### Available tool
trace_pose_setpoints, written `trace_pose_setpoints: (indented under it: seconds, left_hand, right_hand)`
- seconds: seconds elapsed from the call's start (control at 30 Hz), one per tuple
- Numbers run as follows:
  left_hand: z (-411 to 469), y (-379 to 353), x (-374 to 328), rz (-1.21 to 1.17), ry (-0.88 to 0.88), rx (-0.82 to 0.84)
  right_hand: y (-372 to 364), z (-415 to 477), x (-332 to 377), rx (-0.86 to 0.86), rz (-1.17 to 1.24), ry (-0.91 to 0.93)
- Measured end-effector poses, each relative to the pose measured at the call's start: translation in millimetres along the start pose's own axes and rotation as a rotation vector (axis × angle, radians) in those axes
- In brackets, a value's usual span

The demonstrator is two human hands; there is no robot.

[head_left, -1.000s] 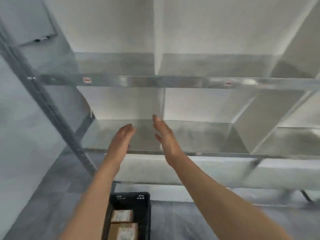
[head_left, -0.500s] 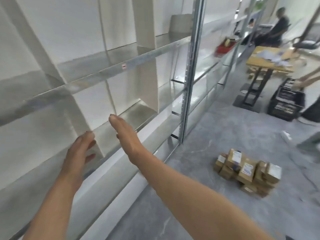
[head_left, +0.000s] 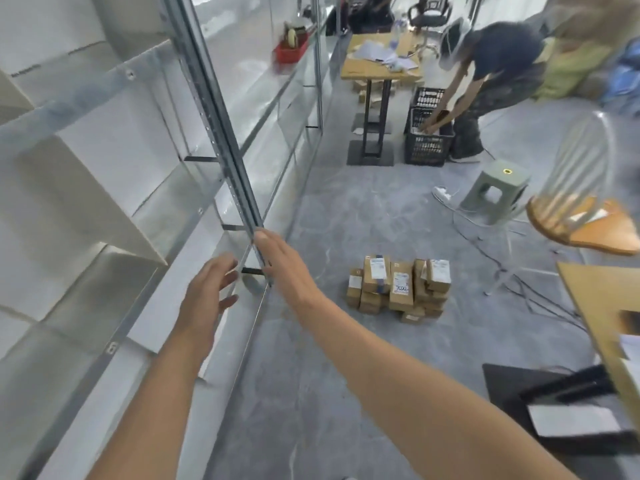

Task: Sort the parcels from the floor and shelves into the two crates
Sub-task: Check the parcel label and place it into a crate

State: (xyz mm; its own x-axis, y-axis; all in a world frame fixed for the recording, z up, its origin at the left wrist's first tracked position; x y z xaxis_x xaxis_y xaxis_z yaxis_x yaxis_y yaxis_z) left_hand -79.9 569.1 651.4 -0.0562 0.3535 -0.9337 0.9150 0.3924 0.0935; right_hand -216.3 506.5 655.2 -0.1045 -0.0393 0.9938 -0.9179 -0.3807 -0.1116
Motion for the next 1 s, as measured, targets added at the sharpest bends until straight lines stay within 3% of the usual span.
trace_pose_setpoints:
  seconds: [0.33,0.67,1.0]
  left_hand:
    - [143.9,-153.2,30.4,0.155,0.207,0.296]
    - [266.8,-245.8,59.7,0.291,0.436,0.476]
    - [349.7,-318.5,109.0,0.417,0.619,0.482]
  right_hand:
    - [138.5,69.4,-72.1,-0.343,-0.098,-0.215]
    - [250.5,124.9,-143.8,-0.688,-0.08,-0.526]
    - [345.3,190.2,-220.5,-0.696,-0.099,-0.643]
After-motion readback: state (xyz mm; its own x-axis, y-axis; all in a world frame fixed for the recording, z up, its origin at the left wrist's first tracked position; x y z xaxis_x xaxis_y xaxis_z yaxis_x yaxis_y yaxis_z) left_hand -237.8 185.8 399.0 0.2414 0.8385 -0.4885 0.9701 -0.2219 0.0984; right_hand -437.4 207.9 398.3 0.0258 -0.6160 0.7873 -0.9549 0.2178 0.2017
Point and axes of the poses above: each hand's wrist, its own z-axis towards the middle knuckle, its own y-axis out of the back of the hand, x = y × z, the point moved 8 cm from there along z, towards the middle knuckle, and after that the axes turned 8 degrees about y, right-handed, at the moved point
